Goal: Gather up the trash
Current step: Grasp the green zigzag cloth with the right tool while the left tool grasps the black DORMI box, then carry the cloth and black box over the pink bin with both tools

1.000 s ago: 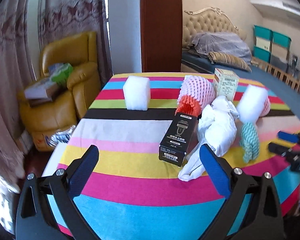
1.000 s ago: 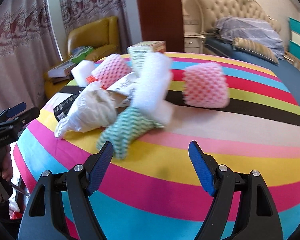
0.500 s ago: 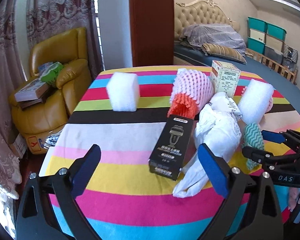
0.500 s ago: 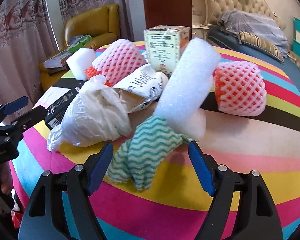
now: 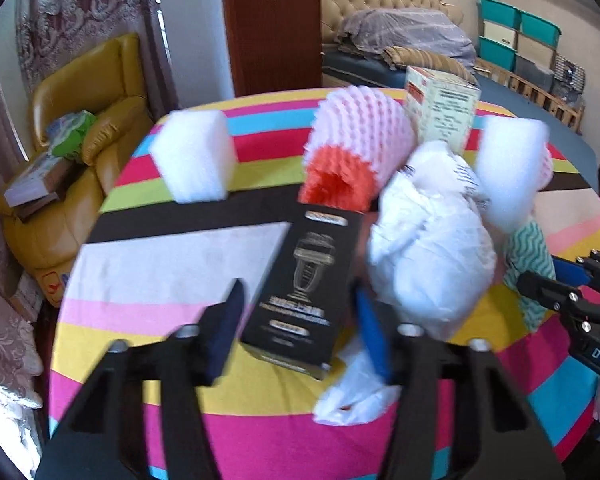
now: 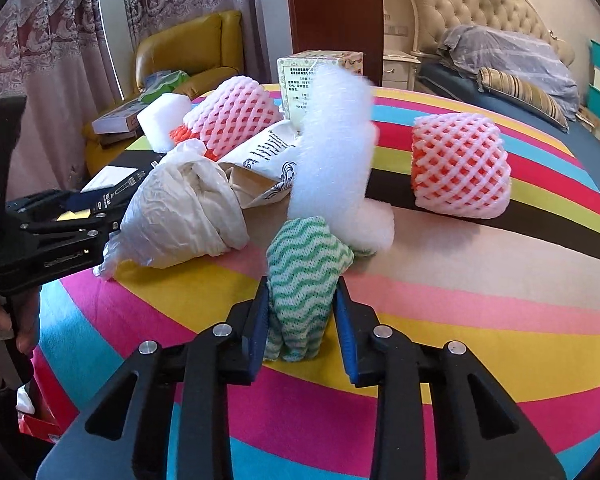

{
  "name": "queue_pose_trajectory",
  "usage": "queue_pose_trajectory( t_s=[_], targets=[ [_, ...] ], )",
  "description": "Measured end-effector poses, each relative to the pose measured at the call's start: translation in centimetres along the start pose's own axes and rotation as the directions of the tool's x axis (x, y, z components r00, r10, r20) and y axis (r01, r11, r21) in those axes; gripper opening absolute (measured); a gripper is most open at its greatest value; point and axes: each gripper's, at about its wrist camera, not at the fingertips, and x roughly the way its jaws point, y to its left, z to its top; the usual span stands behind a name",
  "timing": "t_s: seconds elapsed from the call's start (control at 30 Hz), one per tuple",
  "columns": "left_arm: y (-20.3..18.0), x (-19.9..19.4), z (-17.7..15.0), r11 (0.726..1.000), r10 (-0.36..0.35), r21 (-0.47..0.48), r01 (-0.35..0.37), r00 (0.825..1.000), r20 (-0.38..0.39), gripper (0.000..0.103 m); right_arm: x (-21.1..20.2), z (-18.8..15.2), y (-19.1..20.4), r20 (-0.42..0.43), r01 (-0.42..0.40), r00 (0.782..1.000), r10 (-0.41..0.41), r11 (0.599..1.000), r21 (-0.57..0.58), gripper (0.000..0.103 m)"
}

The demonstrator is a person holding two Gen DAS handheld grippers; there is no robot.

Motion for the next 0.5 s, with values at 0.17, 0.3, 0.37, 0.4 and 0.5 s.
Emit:
queue_pose_trajectory(
  t_s=[0.17,0.3,0.37,0.4,0.5],
  targets=[
    [-0.1,-1.0,-0.7,1.0,0.005,-0.016,-0.004,0.998,0.064,0.038,-0.7,-0.7,-0.6,0.009,-0.005,1.0,0.004,1.0,0.011,0.029],
    [0.6,-2.7,-1.6,0.998,0.028,-0.055,-0.021,0.992,0.126,0.038,-1.4,-0.9,-0.9,0.027,-0.001,1.0,0.001,1.0,0.015,0.029],
    [0.9,-4.0,-2.3,0.996,0.06,-0.077,-0.047,0.983,0.172,0.038,-1.7,-1.0,-0.9,0.035,-0.004,0.999,0.003,1.0,0.014,0.029],
    [1.0,-4.7,-2.6,0.995,0.065,-0.087,-0.049,0.979,0.195,0.038,-1.8,-1.0,-0.8,0.041,-0.004,0.999,0.003,1.0,0.012,0.029],
    [1.2,-6.5,-3.5,0.994,0.048,-0.106,-0.023,0.97,0.239,0.038,-2.4,-1.1,-0.3,0.06,-0.007,0.998,0.007,1.0,-0.008,0.029]
  ],
)
